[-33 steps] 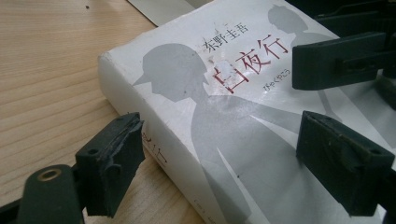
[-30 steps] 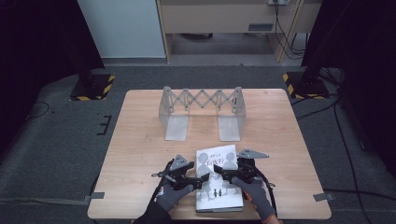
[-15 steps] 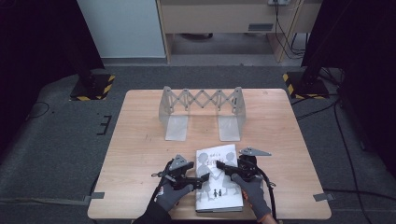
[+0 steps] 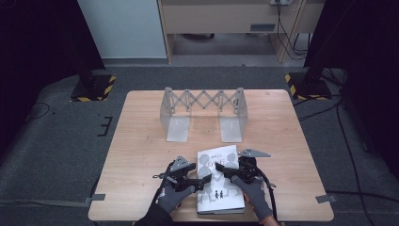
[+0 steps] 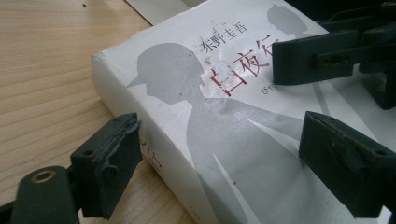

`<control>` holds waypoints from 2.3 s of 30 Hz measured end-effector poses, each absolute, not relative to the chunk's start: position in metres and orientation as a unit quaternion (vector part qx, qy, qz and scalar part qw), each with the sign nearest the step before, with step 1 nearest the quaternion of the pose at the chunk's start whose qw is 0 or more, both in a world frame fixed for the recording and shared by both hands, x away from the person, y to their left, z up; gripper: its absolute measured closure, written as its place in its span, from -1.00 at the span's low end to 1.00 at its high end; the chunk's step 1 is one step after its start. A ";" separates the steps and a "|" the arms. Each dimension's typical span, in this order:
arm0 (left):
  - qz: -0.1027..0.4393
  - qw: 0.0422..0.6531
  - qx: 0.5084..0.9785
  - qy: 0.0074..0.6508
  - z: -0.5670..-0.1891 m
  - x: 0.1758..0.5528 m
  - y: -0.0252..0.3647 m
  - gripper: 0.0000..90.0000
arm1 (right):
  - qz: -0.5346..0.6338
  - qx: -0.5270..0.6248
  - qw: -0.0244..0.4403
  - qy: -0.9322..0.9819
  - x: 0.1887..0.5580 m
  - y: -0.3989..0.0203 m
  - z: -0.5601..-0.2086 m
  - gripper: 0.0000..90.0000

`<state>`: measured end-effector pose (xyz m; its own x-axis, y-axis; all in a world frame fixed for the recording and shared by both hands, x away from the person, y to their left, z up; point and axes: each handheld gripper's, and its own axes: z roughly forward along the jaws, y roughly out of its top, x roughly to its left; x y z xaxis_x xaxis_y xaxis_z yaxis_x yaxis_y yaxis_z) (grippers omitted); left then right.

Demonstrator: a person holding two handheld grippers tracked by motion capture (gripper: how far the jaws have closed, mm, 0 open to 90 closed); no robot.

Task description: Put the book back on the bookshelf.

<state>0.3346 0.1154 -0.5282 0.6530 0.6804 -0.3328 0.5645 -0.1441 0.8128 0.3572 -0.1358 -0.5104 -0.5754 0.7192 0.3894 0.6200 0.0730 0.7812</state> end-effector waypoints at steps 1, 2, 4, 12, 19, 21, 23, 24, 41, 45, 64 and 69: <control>0.057 0.508 0.754 0.413 -0.528 0.335 0.115 -0.73 | 0.504 0.458 0.049 0.731 0.357 -0.136 -0.510 -0.17; 0.057 0.508 0.753 0.413 -0.528 0.335 0.115 -0.73 | 0.506 0.463 0.046 0.726 0.357 -0.137 -0.513 -0.11; 0.057 0.507 0.754 0.413 -0.528 0.334 0.115 -0.73 | 0.504 0.469 0.042 0.724 0.358 -0.138 -0.512 -0.03; 0.055 0.511 0.751 0.415 -0.528 0.334 0.116 -0.75 | 0.511 0.477 0.036 0.714 0.358 -0.141 -0.507 0.17; 0.053 0.513 0.749 0.416 -0.527 0.334 0.116 -0.75 | 0.514 0.489 0.029 0.704 0.356 -0.141 -0.504 0.30; 0.050 0.514 0.748 0.417 -0.526 0.334 0.116 -0.75 | 0.514 0.489 0.036 0.704 0.354 -0.141 -0.502 0.33; 0.045 0.515 0.746 0.419 -0.526 0.334 0.117 -0.75 | 0.517 0.488 0.035 0.702 0.354 -0.141 -0.500 0.36; 0.045 0.515 0.746 0.419 -0.526 0.334 0.117 -0.75 | 0.517 0.488 0.035 0.702 0.354 -0.141 -0.500 0.36; -0.018 0.532 0.737 0.417 -0.528 0.335 0.127 -0.97 | 0.586 0.432 0.025 0.685 0.341 -0.147 -0.486 0.58; -0.034 0.533 0.735 0.418 -0.530 0.336 0.125 -1.00 | 0.591 0.429 0.020 0.683 0.342 -0.148 -0.486 0.58; -0.099 0.558 0.709 0.419 -0.544 0.341 0.127 -1.00 | 0.598 0.420 0.009 0.682 0.342 -0.152 -0.486 0.61; -0.106 0.552 0.709 0.426 -0.545 0.342 0.127 -1.00 | 0.593 0.425 -0.002 0.684 0.346 -0.152 -0.489 0.60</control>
<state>0.3423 0.1266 -0.5453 0.6145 0.4866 -0.6210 0.7210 -0.0270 0.6924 0.3458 -0.1525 -0.4886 -0.6388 0.5787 0.5069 0.5834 -0.0651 0.8096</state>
